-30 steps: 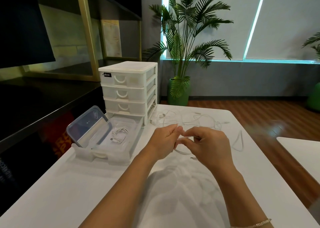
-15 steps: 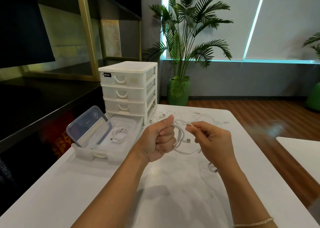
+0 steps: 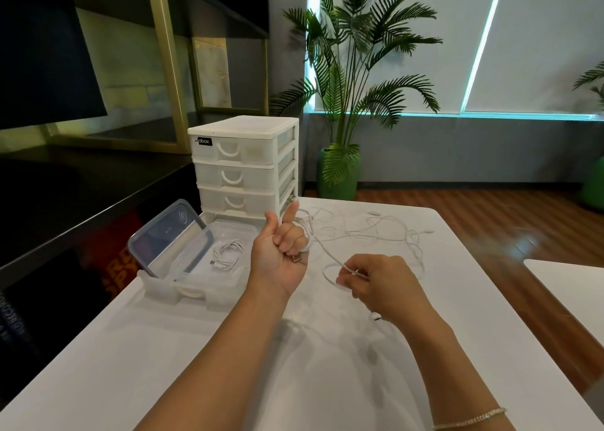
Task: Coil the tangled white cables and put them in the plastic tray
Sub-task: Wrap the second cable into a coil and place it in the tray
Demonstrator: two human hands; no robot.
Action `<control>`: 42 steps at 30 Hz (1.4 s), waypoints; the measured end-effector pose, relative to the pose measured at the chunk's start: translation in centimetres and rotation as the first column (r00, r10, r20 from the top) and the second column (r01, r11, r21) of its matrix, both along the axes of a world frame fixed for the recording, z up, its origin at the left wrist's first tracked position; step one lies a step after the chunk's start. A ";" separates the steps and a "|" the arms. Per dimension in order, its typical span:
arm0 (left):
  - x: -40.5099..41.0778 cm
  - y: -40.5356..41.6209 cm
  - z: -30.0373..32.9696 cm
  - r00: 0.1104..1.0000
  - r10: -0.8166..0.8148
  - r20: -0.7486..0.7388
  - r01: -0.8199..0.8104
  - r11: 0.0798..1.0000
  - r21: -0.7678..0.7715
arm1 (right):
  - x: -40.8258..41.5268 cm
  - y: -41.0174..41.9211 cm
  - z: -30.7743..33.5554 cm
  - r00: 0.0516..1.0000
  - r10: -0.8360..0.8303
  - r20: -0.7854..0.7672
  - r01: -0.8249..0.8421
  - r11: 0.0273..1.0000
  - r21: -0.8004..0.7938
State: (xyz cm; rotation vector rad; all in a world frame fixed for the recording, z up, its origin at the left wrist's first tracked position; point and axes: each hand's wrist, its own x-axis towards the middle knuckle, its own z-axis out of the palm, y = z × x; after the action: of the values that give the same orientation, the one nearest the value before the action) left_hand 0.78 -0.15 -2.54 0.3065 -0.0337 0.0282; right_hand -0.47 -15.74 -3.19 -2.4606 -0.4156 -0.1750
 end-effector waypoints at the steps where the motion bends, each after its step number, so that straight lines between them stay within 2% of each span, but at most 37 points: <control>1: 0.0 0.0 0.1 1.000 0.015 -0.003 -0.015 1.000 0.003 | -0.1 -0.1 0.1 1.000 -0.002 -0.009 0.002 0.999 -0.036; 3: 0.1 0.0 0.3 0.999 0.051 -0.012 -0.051 0.998 0.044 | -0.3 -0.1 0.2 1.000 -0.007 -0.013 0.006 0.995 -0.096; 5: 0.2 -0.3 0.4 0.993 0.114 -0.027 -0.108 0.982 0.152 | -0.4 0.1 0.3 1.000 -0.008 0.001 0.008 0.990 -0.139; 7: 0.2 -0.7 0.4 0.979 0.203 -0.034 -0.180 0.926 0.333 | -0.5 0.3 0.4 1.000 -0.015 0.014 0.017 0.986 -0.168; 8: 0.2 -1.0 0.4 0.966 0.256 -0.024 -0.216 0.860 0.463 | -0.5 0.4 0.3 1.000 -0.014 0.016 0.017 0.985 -0.171; 9: 0.1 -1.3 0.4 0.952 0.307 -0.001 -0.241 0.750 0.617 | -0.5 0.5 0.3 1.000 -0.010 0.021 0.013 0.985 -0.171; 10: -0.2 -1.7 0.4 0.938 0.345 0.048 -0.254 0.584 0.771 | -0.5 0.6 0.2 0.999 0.002 0.036 0.004 0.984 -0.178; 12: -0.8 -2.6 0.1 0.924 0.309 0.226 -0.282 0.149 0.948 | -0.3 0.7 0.1 0.994 0.039 0.107 -0.012 0.970 -0.244; 14: -1.3 -3.4 -0.2 0.923 0.196 0.331 -0.280 -0.248 0.927 | -0.1 0.8 -0.1 0.980 0.068 0.189 -0.002 0.944 -0.331; 16: -1.3 -4.0 -0.3 0.937 0.109 0.332 -0.224 -0.541 0.811 | 0.0 0.8 -0.2 0.966 0.082 0.243 0.017 0.925 -0.379; 18: -1.2 -4.2 -0.2 0.949 0.077 0.306 -0.169 -0.697 0.697 | 0.1 0.8 -0.4 0.956 0.084 0.282 0.038 0.915 -0.402; 21: -0.9 -4.0 -0.1 0.945 0.033 0.325 -0.166 -0.808 0.566 | 0.3 1.0 -0.6 0.942 0.064 0.328 0.067 0.926 -0.373; 24: -1.3 -3.7 -0.1 0.939 0.027 0.343 -0.193 -0.785 0.589 | 0.8 0.8 -0.8 0.916 -0.005 0.401 0.106 0.967 -0.231; 26: -1.2 -3.2 -0.2 0.938 0.066 0.342 -0.205 -0.687 0.697 | 1.2 0.2 -0.7 0.908 -0.075 0.413 0.130 0.986 -0.107; 29: -0.8 -2.2 -0.3 0.931 0.153 0.331 -0.231 -0.455 0.860 | 1.1 -0.4 -0.2 0.918 -0.110 0.381 0.148 0.987 -0.070; 34: -0.9 -1.2 0.3 0.892 0.363 0.270 -0.264 -0.068 0.962 | 0.7 -1.4 0.5 0.967 -0.112 0.230 0.137 0.986 -0.094; 37: -0.3 -0.3 0.5 0.894 0.437 0.096 -0.215 0.231 0.949 | 0.5 -1.9 0.9 0.989 -0.135 0.065 0.121 0.975 0.185; 39: -0.2 0.2 0.7 0.929 0.369 -0.025 -0.130 0.389 0.912 | 0.6 -2.3 0.9 0.988 -0.154 0.000 0.146 0.942 0.301; 42: -0.7 0.9 0.7 0.997 0.025 -0.068 0.048 0.475 0.879 | 1.0 -2.9 0.6 0.979 -0.190 -0.068 0.202 0.916 0.348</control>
State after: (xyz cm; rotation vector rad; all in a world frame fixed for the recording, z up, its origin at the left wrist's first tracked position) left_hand 0.04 0.77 -1.83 1.3828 0.0274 -0.0190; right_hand 0.52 -18.67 -2.55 -2.1407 -0.1070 -0.2684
